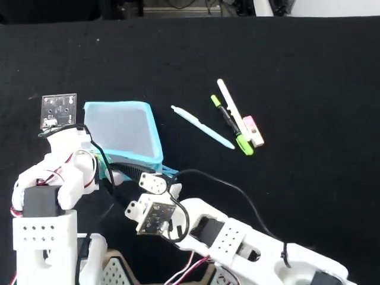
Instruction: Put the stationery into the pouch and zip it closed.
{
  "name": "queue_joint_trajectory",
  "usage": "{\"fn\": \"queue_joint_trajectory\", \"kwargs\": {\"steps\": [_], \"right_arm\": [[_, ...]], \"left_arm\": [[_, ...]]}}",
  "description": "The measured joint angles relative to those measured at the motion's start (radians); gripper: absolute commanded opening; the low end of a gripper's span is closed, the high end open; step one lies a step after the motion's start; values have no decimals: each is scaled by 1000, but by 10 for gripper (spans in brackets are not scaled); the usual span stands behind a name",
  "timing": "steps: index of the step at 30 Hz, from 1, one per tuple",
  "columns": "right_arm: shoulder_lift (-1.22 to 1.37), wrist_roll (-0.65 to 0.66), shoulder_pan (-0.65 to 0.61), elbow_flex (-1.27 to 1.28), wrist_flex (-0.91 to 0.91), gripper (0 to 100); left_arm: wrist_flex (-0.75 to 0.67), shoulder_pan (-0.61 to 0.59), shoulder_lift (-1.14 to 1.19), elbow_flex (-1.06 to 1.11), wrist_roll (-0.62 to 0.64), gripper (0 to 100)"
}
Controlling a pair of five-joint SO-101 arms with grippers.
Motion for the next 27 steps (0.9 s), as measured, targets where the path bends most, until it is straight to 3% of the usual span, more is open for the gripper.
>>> {"fn": "queue_joint_trajectory", "kwargs": {"steps": [14,18,23,27], "right_arm": [[-9,-104,-2,3,20,138],[-143,-110,-3,44,46,138],[-440,-212,-5,54,281,141],[-746,-295,-5,9,637,142]], "left_arm": [[0,0,0,0,0,30],[0,0,0,-2,0,30],[0,5,0,-2,0,30],[0,6,0,-2,0,30]]}}
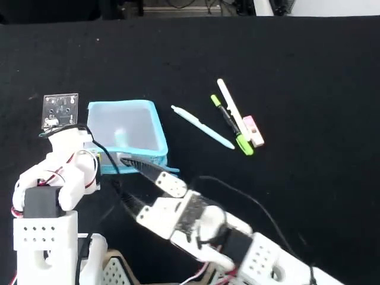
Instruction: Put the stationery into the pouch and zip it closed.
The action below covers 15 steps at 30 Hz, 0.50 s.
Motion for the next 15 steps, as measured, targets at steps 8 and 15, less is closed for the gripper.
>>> {"fn": "queue_joint_trajectory", "kwargs": {"steps": [8,15], "right_arm": [[-250,-28,69,-55,384,138],[-250,-35,307,-169,534,138]], "left_arm": [[0,2,0,0,2,30],[0,2,0,0,2,30]]}}
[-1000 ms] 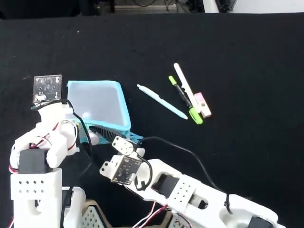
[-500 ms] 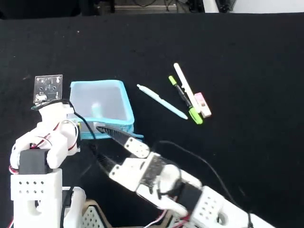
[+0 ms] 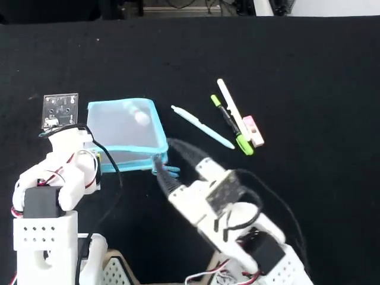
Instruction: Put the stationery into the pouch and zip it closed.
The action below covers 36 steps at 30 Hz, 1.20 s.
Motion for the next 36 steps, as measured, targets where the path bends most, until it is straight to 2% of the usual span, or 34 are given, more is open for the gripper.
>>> {"fn": "queue_joint_trajectory", "kwargs": {"steps": [5,13,22,27,36], "right_arm": [[6,0,158,-130,44,138],[407,2,307,-471,302,140],[756,8,669,-516,361,138],[947,83,695,-580,361,138],[1433,100,720,-882,425,138]], "left_arm": [[0,0,0,0,0,30],[0,0,0,0,-2,30],[0,0,0,0,-2,30],[0,0,0,0,-2,30],[0,0,0,0,-2,30]]}}
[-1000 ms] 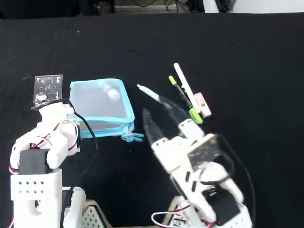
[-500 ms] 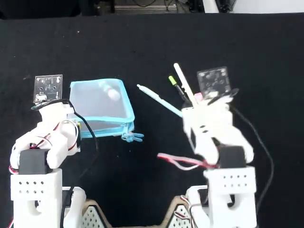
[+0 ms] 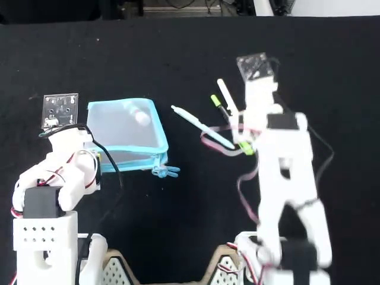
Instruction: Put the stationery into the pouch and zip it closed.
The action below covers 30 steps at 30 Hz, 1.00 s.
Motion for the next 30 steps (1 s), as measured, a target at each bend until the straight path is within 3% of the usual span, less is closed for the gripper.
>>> {"fn": "queue_joint_trajectory", "kwargs": {"steps": [13,30], "right_arm": [[621,109,97,-445,20,138],[905,221,104,-649,21,138]], "left_arm": [[0,0,0,0,0,30],[0,0,0,0,0,30]]}}
